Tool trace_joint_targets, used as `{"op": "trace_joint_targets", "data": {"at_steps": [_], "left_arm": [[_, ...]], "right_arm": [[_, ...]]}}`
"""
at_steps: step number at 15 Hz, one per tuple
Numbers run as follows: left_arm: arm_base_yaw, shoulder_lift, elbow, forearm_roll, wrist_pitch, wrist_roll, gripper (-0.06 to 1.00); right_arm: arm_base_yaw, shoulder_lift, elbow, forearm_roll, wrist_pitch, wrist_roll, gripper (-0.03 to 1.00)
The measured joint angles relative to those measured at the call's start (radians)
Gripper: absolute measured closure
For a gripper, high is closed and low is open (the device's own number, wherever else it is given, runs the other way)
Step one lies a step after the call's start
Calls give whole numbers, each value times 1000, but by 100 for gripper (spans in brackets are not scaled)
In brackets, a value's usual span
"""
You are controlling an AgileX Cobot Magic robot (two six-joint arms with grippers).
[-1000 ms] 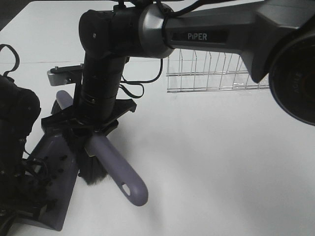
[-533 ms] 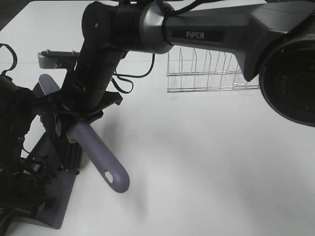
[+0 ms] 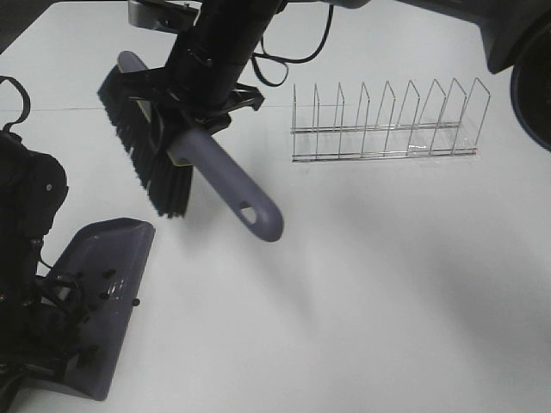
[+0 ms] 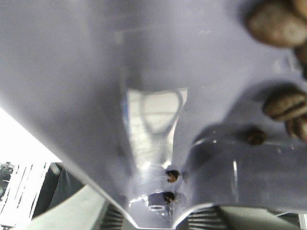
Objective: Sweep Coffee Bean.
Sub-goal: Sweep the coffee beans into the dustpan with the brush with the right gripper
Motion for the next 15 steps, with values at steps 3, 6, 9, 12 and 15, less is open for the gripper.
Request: {"op": "trace_joint_targets", "data": {"at_steps": [3, 6, 9, 12, 15], "left_arm": [[0, 0, 0, 5, -1, 0, 63], [-2, 8, 0, 147, 17, -87, 63], [-2, 10, -3, 196, 20, -99, 63], [-1, 36, -52, 186, 51, -83, 63], [-1, 58, -79, 169, 70, -64, 63]], "right_arm": [[-10, -24, 5, -200, 83, 31, 63], [-9, -24, 80, -236, 82, 90, 63], [42, -17, 210, -206, 43, 117, 63], [103, -16, 262, -111, -64, 124, 63], [111, -5, 299, -17, -130, 111, 63]]}}
